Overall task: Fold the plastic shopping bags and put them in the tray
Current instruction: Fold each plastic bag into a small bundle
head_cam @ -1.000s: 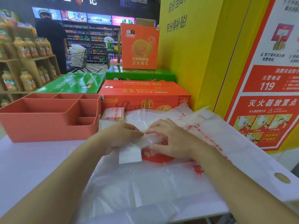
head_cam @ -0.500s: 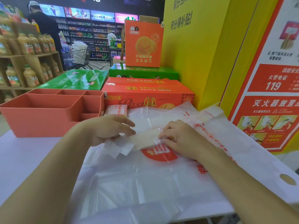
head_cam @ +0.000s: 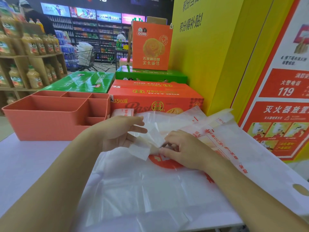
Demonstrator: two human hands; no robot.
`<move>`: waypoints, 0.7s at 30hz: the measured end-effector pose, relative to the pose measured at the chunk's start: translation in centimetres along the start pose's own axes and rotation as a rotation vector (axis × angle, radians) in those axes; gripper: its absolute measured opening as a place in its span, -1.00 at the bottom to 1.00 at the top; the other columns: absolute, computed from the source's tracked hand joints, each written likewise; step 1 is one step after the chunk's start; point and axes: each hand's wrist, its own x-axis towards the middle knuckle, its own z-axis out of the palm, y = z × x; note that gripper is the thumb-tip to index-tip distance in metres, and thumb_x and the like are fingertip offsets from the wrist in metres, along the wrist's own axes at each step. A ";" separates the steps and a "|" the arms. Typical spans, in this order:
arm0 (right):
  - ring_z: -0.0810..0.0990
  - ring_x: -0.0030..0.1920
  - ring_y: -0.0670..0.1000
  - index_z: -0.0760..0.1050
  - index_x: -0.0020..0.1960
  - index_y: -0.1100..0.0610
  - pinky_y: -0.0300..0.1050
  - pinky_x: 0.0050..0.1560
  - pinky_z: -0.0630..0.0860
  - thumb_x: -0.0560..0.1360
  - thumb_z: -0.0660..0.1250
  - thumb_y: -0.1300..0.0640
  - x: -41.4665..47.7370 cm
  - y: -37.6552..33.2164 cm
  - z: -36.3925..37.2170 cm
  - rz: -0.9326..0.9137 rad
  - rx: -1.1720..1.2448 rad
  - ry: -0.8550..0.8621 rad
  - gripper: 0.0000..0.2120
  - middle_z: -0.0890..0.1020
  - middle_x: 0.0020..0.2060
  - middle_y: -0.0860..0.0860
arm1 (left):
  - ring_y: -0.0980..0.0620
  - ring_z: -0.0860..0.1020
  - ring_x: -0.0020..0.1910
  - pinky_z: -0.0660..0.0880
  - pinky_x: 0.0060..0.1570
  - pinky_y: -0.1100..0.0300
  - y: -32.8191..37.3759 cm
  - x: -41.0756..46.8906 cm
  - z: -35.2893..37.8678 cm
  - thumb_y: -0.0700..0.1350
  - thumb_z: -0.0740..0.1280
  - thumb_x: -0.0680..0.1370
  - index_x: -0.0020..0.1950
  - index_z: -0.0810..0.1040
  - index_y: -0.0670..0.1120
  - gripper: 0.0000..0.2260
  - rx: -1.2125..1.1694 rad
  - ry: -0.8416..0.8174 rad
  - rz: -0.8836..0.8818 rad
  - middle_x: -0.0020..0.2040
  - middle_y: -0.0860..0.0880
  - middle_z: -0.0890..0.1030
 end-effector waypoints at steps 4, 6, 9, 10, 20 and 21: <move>0.48 -0.03 -0.10 0.61 -0.03 -0.12 -0.13 0.04 0.44 0.61 0.33 -0.12 0.1 0.1 0.0 0.018 0.012 -0.034 -0.86 0.56 -0.15 -0.17 | -0.22 0.70 -0.03 0.64 -0.16 -0.03 0.2 -0.1 -0.6 -0.03 0.36 0.61 0.29 0.52 -0.14 -0.70 -0.033 0.036 -0.031 0.13 -0.12 0.70; 0.49 -0.02 -0.09 0.59 -0.05 -0.16 -0.10 0.06 0.46 0.61 0.32 -0.10 0.1 0.1 0.1 0.027 0.035 -0.033 -0.89 0.57 -0.14 -0.16 | -0.15 0.71 -0.17 0.61 -0.36 0.10 0.4 -0.5 -0.7 -0.04 0.37 0.60 0.28 0.53 -0.15 -0.70 -0.030 0.045 -0.033 0.11 -0.13 0.70; 0.49 -0.01 -0.11 0.55 -0.08 -0.21 -0.10 0.06 0.47 0.60 0.33 -0.11 0.1 0.1 0.0 0.043 0.046 -0.039 -0.91 0.56 -0.15 -0.18 | -0.15 0.71 -0.17 0.59 -0.42 0.18 0.7 -0.5 -0.5 -0.09 0.38 0.60 0.31 0.51 -0.21 -0.67 -0.091 0.056 0.030 0.17 -0.16 0.67; 0.50 -0.02 -0.13 0.57 -0.09 -0.18 -0.11 0.05 0.47 0.60 0.33 -0.11 0.1 0.0 0.0 0.061 0.051 -0.035 -0.90 0.56 -0.16 -0.18 | -0.19 0.72 -0.12 0.61 -0.39 0.16 0.7 -0.5 -0.4 -0.11 0.37 0.60 0.33 0.49 -0.23 -0.66 -0.129 0.055 0.054 0.20 -0.18 0.64; 0.55 -0.17 -0.27 0.39 0.06 -0.14 -0.28 -0.11 0.48 0.55 0.40 -0.11 -0.2 0.2 0.1 0.253 0.206 -0.001 -0.79 0.66 -0.03 -0.20 | -0.04 0.70 -0.09 0.61 -0.14 0.19 -1.5 0.7 1.2 -0.35 0.41 0.54 0.20 0.57 -0.15 -0.74 0.228 -0.002 0.165 0.17 -0.07 0.65; 0.55 -0.17 -0.28 0.40 0.06 -0.15 -0.29 -0.10 0.49 0.55 0.41 -0.10 -0.1 0.2 0.0 0.249 0.206 -0.004 -0.80 0.65 -0.03 -0.20 | 0.00 0.70 -0.05 0.60 -0.10 0.19 -1.6 0.8 1.2 -0.35 0.43 0.52 0.18 0.59 -0.11 -0.72 0.288 -0.005 0.196 0.17 -0.03 0.65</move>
